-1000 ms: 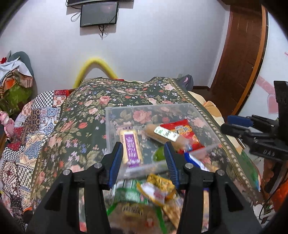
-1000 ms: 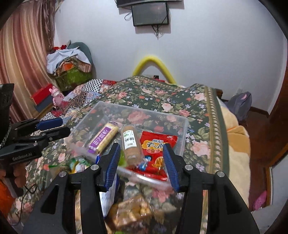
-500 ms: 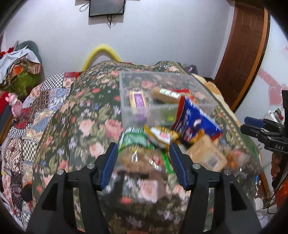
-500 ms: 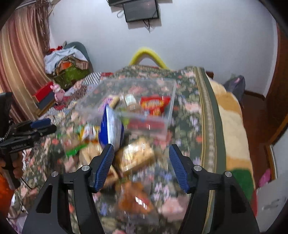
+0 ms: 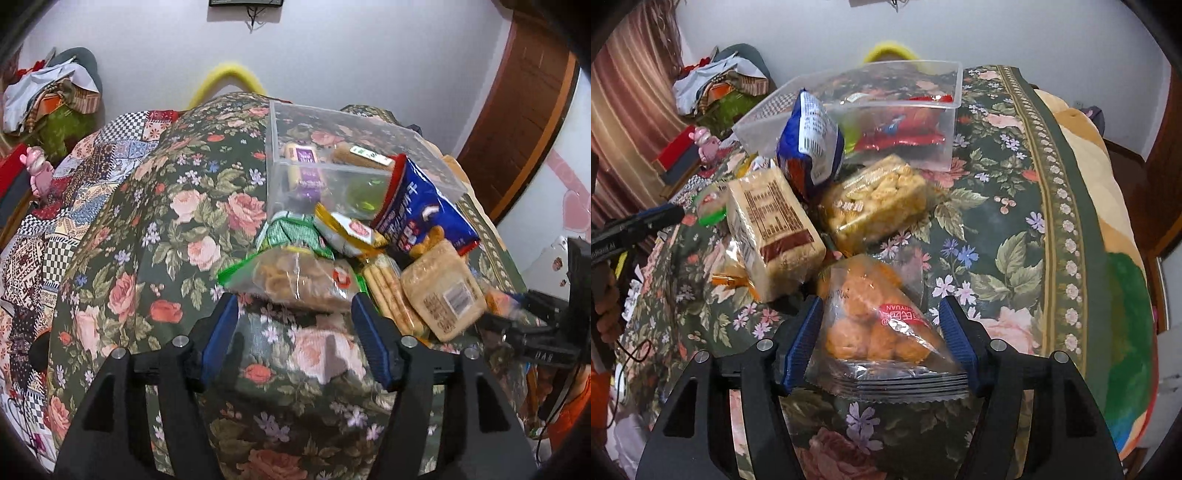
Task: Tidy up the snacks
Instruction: 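Grasp round-biscuit bag with left tool while right tool grasps orange cookie bag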
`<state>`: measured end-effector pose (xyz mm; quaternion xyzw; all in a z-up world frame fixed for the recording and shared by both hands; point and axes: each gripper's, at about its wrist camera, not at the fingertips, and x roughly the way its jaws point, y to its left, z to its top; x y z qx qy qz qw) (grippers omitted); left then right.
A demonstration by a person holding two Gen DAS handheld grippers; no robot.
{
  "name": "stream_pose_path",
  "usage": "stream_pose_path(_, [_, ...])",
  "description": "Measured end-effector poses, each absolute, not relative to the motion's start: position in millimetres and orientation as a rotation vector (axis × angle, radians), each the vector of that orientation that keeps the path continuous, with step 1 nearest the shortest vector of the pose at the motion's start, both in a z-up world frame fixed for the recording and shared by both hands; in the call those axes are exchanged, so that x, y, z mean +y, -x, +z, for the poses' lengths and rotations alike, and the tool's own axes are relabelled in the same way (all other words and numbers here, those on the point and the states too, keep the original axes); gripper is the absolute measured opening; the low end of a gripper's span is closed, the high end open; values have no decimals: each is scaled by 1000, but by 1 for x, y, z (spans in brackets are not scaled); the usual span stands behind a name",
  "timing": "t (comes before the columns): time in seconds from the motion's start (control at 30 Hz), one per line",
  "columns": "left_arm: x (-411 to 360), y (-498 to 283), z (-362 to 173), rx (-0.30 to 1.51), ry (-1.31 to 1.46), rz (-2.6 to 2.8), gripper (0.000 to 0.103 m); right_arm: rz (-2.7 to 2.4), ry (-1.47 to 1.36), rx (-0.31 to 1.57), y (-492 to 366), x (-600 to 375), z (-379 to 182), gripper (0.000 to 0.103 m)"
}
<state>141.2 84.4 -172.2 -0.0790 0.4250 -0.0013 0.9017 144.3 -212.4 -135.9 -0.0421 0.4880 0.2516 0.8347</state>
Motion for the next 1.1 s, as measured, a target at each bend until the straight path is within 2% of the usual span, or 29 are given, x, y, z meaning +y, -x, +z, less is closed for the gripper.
stream_pose_path(0.13, [83, -153, -170, 858, 153, -4, 71, 550, 69, 1041, -145, -213, -138, 59])
stream_pose_path(0.27, [82, -170, -178, 875, 148, -1, 73, 545, 57, 1019, -142, -219, -134, 51])
stream_pose_path(0.37, [86, -183, -189, 906, 164, 11, 74, 519, 56, 1000, -142, -228, -130, 50])
stream_pose_path(0.5, [88, -190, -201, 916, 178, -5, 81, 478, 50, 973, -142, -242, -123, 50])
stream_pose_path(0.6, [84, -189, -208, 911, 158, -16, 90, 461, 34, 962, -144, -252, -118, 50])
stream_pose_path(0.8, [75, -183, -215, 896, 110, -23, 92, 451, -1, 942, -147, -257, -111, 50])
stream_pose_path(0.93, [79, -187, -221, 919, 156, -21, 98, 466, -16, 940, -150, -254, -108, 50])
stream_pose_path(1.1, [79, -176, -222, 911, 149, -34, 99, 482, -19, 936, -148, -248, -107, 50])
